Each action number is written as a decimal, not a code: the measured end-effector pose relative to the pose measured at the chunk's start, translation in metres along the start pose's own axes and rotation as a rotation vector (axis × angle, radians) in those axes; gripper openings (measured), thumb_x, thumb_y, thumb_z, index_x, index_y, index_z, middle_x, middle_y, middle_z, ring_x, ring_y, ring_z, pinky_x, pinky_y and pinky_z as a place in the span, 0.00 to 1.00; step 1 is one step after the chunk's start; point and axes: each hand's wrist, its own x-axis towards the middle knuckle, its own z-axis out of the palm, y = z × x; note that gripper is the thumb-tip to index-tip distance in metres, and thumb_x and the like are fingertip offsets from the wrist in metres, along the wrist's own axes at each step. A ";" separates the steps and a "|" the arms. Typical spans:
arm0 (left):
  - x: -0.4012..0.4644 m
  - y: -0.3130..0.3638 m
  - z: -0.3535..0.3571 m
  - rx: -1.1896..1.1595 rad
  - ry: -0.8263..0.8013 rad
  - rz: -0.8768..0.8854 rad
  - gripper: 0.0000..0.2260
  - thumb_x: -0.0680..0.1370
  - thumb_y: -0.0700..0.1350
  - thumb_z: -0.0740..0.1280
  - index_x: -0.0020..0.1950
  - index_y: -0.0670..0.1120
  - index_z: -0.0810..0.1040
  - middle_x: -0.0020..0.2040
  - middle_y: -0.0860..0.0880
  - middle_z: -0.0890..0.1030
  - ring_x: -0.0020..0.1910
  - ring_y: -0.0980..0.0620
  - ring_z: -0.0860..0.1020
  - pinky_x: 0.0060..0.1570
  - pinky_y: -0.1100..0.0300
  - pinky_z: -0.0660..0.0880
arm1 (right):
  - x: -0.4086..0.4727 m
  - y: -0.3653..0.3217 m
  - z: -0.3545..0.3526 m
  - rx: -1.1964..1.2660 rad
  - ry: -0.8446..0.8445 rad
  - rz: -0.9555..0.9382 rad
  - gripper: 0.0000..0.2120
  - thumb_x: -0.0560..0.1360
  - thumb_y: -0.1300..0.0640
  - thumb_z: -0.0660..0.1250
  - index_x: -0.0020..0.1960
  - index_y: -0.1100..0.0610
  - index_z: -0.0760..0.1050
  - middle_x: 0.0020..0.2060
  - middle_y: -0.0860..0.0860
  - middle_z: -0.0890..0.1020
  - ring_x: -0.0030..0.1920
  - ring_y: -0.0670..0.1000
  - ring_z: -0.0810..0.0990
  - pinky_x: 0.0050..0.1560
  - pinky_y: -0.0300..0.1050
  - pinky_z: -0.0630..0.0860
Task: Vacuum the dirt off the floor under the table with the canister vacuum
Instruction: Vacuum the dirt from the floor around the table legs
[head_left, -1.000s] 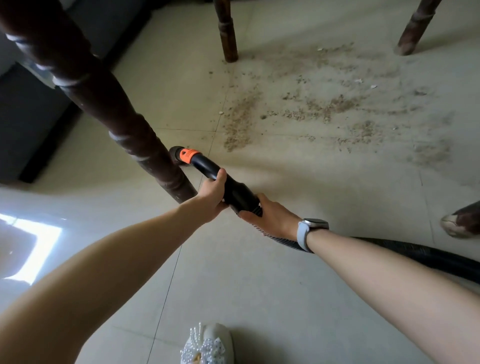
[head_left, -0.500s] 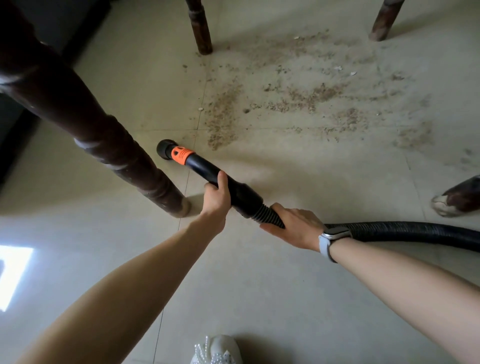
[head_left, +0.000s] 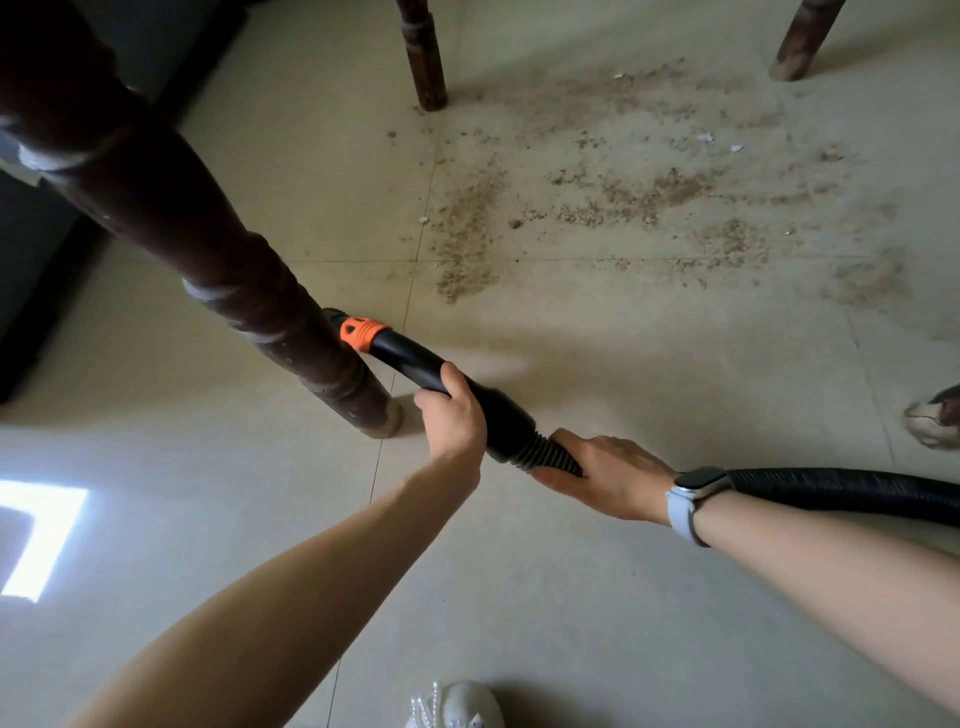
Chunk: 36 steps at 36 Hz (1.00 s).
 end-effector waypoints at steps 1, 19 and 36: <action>-0.003 -0.002 0.002 0.006 -0.018 -0.009 0.23 0.82 0.54 0.53 0.69 0.38 0.62 0.57 0.44 0.72 0.54 0.47 0.71 0.53 0.57 0.67 | -0.003 0.004 0.000 -0.002 -0.010 0.009 0.19 0.78 0.36 0.54 0.52 0.52 0.67 0.36 0.49 0.76 0.37 0.53 0.75 0.36 0.46 0.68; 0.016 0.023 -0.006 -0.216 -0.326 -0.153 0.11 0.82 0.47 0.60 0.53 0.38 0.71 0.51 0.39 0.78 0.49 0.42 0.80 0.42 0.52 0.80 | 0.005 0.026 -0.008 0.371 0.048 0.082 0.23 0.75 0.38 0.61 0.64 0.49 0.64 0.44 0.48 0.78 0.45 0.50 0.77 0.48 0.47 0.73; 0.030 0.012 -0.024 -0.047 -0.234 -0.038 0.08 0.81 0.51 0.60 0.46 0.48 0.74 0.44 0.51 0.80 0.42 0.56 0.79 0.43 0.60 0.72 | 0.056 -0.032 -0.022 0.286 0.141 0.009 0.08 0.73 0.49 0.66 0.48 0.50 0.69 0.41 0.51 0.81 0.41 0.57 0.79 0.44 0.49 0.75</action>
